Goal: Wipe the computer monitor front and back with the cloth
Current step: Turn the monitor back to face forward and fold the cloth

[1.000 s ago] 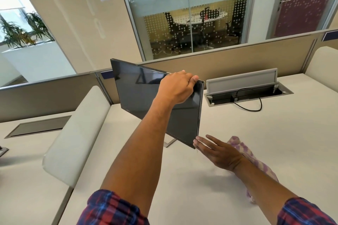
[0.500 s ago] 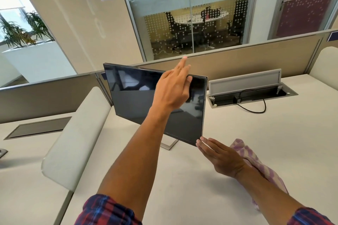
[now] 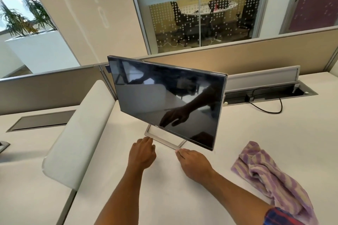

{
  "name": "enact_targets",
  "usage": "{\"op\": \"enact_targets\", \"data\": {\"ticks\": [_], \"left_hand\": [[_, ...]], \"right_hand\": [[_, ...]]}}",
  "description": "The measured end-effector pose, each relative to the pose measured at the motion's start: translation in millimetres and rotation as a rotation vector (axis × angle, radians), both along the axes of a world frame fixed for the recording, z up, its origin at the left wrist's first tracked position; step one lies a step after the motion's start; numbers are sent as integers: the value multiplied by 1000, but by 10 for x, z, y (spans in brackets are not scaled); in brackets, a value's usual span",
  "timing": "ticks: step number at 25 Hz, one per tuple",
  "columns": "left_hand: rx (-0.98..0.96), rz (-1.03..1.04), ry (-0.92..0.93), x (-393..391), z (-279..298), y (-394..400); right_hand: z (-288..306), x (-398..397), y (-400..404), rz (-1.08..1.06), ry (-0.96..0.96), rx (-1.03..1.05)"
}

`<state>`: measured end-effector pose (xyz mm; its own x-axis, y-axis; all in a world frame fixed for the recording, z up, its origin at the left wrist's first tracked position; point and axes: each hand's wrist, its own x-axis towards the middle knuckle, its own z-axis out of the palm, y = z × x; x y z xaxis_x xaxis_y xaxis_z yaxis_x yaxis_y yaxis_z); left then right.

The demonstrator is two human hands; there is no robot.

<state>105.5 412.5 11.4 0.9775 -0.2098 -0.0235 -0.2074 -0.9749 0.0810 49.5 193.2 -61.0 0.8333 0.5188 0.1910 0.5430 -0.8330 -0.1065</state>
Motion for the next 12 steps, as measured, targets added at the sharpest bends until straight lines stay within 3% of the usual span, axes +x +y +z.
{"op": "enact_targets", "data": {"ticks": [4, 12], "left_hand": [[57, 34, 251, 120, -246, 104], [101, -25, 261, 517, -532, 49]], "right_hand": [[90, 190, 242, -210, 111, -114], [9, 499, 389, -236, 144, -247]]}}
